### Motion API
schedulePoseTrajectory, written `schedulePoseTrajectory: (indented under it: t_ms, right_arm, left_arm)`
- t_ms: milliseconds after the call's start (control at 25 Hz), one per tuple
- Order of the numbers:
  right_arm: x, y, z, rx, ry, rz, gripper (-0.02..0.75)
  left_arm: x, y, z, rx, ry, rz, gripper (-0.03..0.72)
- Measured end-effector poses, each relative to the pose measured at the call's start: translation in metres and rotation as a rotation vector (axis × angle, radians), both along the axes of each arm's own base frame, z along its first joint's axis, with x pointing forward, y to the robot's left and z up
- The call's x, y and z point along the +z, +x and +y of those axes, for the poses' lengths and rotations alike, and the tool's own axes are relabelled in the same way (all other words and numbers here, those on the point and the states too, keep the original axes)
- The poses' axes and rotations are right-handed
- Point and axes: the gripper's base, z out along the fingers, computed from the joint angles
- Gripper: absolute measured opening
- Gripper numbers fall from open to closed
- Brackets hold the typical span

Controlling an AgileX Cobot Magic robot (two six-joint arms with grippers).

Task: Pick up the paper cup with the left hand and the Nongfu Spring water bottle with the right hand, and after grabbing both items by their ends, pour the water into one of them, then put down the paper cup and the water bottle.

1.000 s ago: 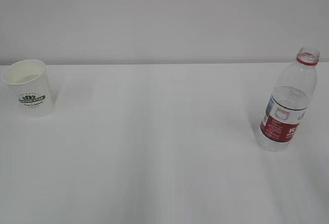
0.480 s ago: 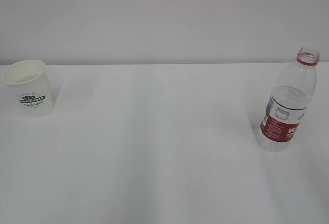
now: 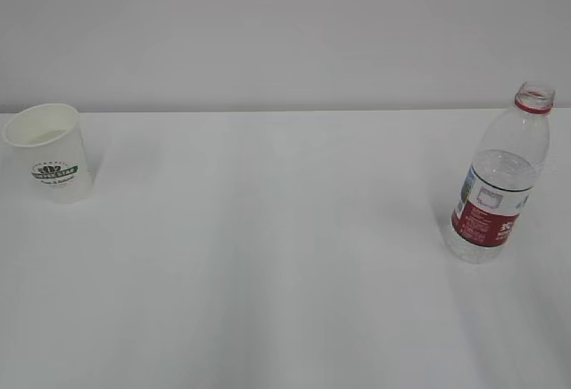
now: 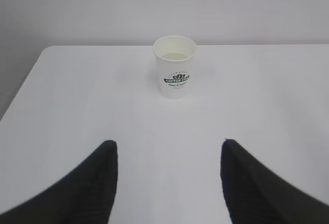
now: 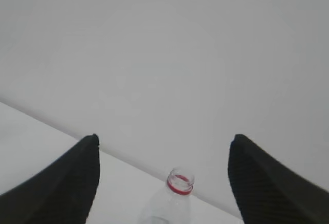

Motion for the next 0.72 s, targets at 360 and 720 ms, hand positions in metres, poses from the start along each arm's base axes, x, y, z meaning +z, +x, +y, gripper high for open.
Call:
schedulePoseTrajectory:
  t_ms: [360, 720]
  right_arm:
    - [0.000, -0.027, -0.014, -0.057, 0.091, 0.140, 0.587]
    - [0.007, -0.048, -0.025, -0.121, 0.075, 0.353, 0.587]
  left_arm:
    - [0.000, 0.000, 0.000, -0.001, 0.002, 0.002, 0.461]
    - [-0.001, 0.000, 0.000, -0.005, 0.015, 0.008, 0.459]
